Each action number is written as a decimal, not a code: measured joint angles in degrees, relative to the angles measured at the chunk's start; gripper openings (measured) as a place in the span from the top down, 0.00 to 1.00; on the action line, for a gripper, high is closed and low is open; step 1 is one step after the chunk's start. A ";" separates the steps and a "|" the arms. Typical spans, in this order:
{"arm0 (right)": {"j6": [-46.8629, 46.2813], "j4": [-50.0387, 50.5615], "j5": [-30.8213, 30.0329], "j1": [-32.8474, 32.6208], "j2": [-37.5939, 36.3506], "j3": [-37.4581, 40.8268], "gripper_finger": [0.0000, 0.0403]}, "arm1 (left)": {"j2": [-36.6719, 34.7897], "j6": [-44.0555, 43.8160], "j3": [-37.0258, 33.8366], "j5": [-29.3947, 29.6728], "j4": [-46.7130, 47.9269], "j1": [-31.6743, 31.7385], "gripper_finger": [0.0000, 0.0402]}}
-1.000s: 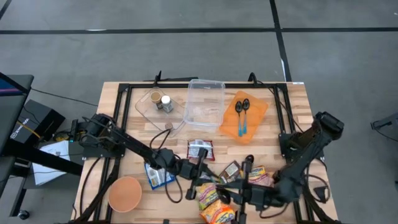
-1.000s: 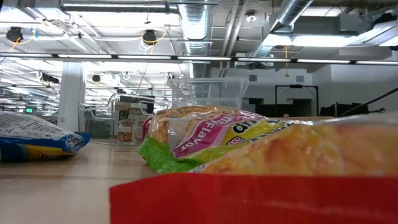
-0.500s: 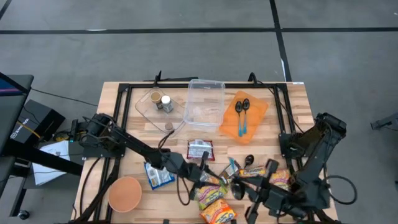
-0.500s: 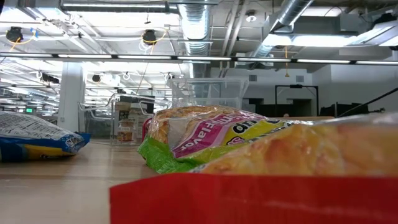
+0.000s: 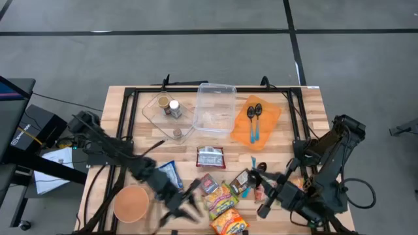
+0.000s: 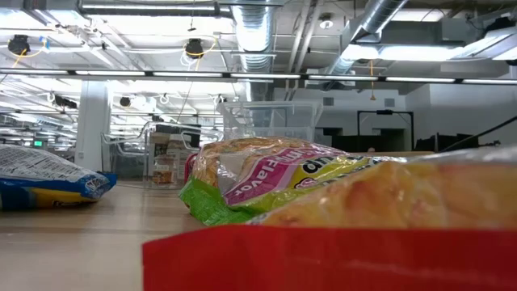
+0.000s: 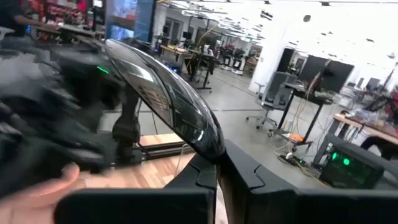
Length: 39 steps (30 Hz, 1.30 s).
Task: Pick & Place Food Item
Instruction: Put the blue spoon into the orange bin
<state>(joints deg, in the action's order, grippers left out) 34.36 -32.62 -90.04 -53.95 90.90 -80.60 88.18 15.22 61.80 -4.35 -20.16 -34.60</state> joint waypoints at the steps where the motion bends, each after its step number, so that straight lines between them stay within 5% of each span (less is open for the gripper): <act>1: -0.65 0.08 0.00 0.49 -0.51 1.08 1.00 | -1.49 0.27 0.00 1.05 2.13 -1.34 0.76; 9: -14.88 5.77 9.92 5.96 -2.15 10.49 1.00 | -10.59 -0.85 -4.14 27.02 9.86 -7.28 0.76; 13: -30.73 19.69 15.15 9.35 -2.15 11.50 1.00 | -14.83 -5.23 -8.40 33.28 9.51 -6.83 0.76; 16: -47.12 35.20 24.80 12.89 -3.53 11.55 1.00 | -17.95 -9.35 -11.95 37.74 8.28 -5.68 0.76; 22: -71.54 64.70 35.94 21.58 -8.78 11.57 1.00 | -22.79 -10.15 -20.53 39.04 -2.47 -3.21 0.76; 27: -81.85 82.42 45.16 30.86 -16.36 11.50 1.00 | -25.67 -9.22 -27.37 39.05 -16.12 -1.44 0.76; 39: -86.91 93.94 53.54 57.18 -28.07 11.46 1.00 | -29.77 -12.11 -32.48 38.59 -23.52 -0.57 0.76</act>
<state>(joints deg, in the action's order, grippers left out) -52.56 61.32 -36.50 3.22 62.83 -69.14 58.41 3.11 29.32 34.24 -43.68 -35.17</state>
